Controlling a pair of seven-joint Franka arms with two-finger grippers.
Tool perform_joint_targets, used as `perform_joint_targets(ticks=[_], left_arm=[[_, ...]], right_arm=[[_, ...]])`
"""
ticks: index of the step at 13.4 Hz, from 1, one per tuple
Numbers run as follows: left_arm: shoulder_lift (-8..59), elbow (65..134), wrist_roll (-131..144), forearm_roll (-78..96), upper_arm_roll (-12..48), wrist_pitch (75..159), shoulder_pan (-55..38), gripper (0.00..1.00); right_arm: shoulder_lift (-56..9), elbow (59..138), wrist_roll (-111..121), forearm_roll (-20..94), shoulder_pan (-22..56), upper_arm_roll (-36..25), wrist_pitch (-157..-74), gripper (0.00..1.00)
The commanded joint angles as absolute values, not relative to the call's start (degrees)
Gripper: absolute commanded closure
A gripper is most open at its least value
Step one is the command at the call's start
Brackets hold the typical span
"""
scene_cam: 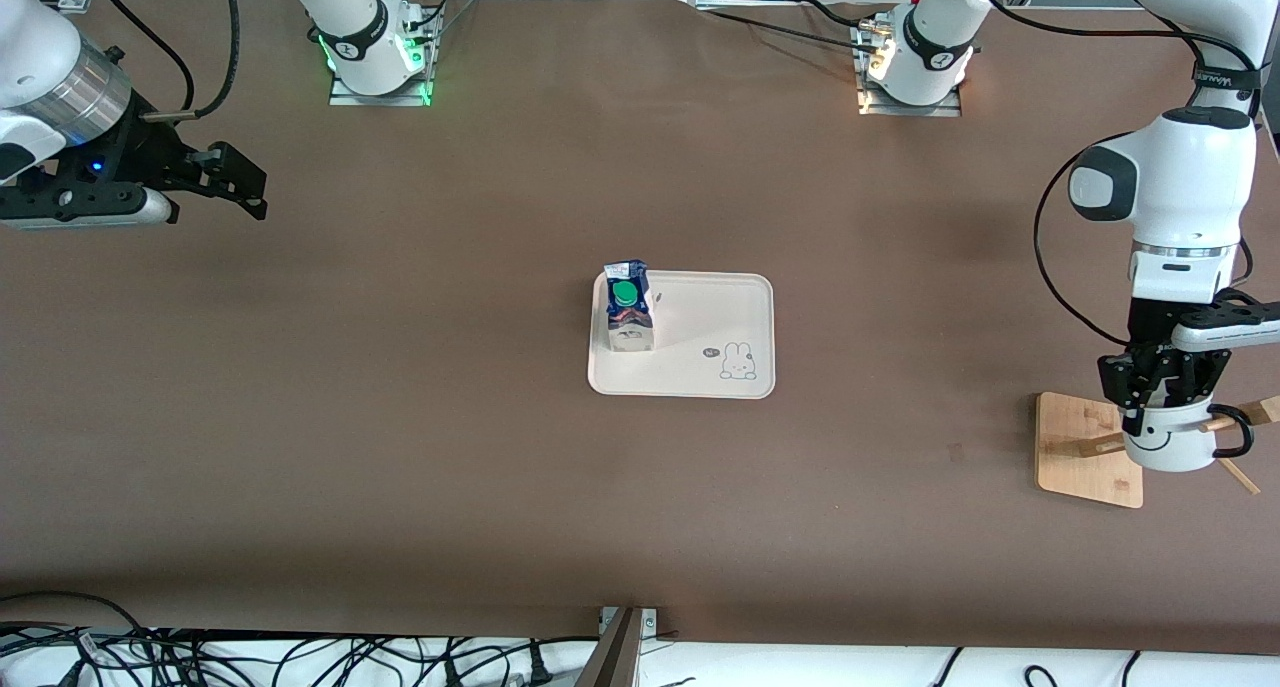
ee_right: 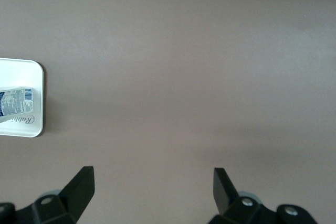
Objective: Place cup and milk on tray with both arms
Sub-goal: 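Lower the left gripper to the white mug and grasp its rim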
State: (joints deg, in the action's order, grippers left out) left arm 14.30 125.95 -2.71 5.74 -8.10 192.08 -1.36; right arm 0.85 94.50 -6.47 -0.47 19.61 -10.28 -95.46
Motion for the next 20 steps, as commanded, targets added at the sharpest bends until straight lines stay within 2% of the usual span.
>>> perform_joint_targets(ticks=[1,9,14,17,20], left_arm=[[14.7,125.3,-4.0,6.9,-8.1,192.2,-1.3,1.00],[14.1,126.2,-3.3,6.8,-7.9,192.0,-1.8,1.00],[9.1,130.2,-3.0,6.9,-7.5,190.6,-3.1,1.00],[6.9,130.3,-2.9,6.9,-6.7,186.9,-3.6,1.00],[4.6,129.7,-2.8,6.9,-6.5,178.4,-5.8,1.00]], right_arm=[[0.1,92.6,-6.7,-0.9,19.4,-10.4,-95.4,0.00],[-0.4,92.6,-6.7,-0.9,19.2,-10.5,-95.4,0.00],[-0.4,92.6,-6.7,-0.8,19.2,-10.5,-95.4,0.00],[-0.4,92.5,-6.8,-0.8,19.3,-10.4,-95.4,0.00],[-0.4,92.4,-6.8,-0.7,19.4,-10.4,-95.4,0.00]])
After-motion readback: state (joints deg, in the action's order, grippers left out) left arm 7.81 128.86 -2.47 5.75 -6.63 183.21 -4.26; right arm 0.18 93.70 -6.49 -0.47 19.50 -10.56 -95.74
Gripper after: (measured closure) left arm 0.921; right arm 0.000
